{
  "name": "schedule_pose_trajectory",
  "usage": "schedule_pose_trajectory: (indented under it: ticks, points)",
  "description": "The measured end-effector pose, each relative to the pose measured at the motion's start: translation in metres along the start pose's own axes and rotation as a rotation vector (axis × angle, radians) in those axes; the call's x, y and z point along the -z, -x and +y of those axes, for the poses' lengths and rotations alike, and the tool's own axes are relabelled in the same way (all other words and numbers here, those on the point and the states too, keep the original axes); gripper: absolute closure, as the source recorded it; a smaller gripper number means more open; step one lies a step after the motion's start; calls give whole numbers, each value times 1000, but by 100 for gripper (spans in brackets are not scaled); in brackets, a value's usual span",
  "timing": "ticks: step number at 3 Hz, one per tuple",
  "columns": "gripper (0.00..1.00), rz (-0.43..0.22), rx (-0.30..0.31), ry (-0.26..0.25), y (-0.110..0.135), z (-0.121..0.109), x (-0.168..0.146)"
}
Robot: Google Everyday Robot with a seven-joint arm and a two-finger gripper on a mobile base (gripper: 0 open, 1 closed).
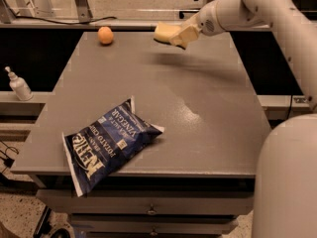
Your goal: Move sponge near orange
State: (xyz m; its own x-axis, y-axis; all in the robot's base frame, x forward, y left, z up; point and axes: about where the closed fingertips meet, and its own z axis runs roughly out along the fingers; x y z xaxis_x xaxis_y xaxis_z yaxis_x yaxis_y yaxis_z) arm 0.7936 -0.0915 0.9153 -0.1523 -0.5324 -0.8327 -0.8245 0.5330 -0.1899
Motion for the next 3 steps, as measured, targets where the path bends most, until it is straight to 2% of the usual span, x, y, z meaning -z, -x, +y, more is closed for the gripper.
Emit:
schedule_pose_trajectory:
  ticks: [1, 3]
  points:
    - [100, 3, 49, 18, 23, 1, -39]
    - [100, 66, 117, 53, 37, 10, -103]
